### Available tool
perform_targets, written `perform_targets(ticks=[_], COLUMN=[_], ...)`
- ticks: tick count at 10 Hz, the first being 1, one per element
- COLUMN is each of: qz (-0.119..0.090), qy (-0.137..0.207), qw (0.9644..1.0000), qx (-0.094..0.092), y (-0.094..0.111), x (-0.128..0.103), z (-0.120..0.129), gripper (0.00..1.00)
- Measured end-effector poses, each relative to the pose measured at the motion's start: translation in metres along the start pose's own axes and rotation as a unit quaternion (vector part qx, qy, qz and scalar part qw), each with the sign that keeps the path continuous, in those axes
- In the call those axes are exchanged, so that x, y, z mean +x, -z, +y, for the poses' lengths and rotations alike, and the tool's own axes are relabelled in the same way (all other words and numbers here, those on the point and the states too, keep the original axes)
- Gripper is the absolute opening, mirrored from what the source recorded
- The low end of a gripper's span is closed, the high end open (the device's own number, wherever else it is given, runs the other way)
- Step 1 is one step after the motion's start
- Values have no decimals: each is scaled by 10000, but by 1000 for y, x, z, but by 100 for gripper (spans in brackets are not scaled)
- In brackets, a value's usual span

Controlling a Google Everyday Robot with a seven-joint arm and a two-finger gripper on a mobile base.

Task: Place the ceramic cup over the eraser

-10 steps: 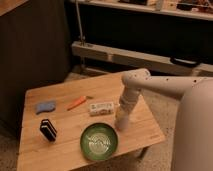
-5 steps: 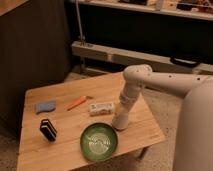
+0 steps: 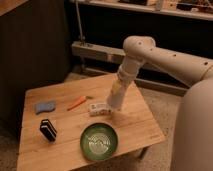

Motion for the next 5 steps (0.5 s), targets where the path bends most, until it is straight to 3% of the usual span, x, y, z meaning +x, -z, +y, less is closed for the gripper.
perform_targets(ticks=[2, 3, 5], qz=[-207, -348, -528], qy=[532, 943, 1561], qw=[9984, 9949, 9863], qx=[4, -10, -41], y=[26, 41, 59], x=[-49, -76, -105], z=[29, 54, 102], gripper=[0, 0, 0])
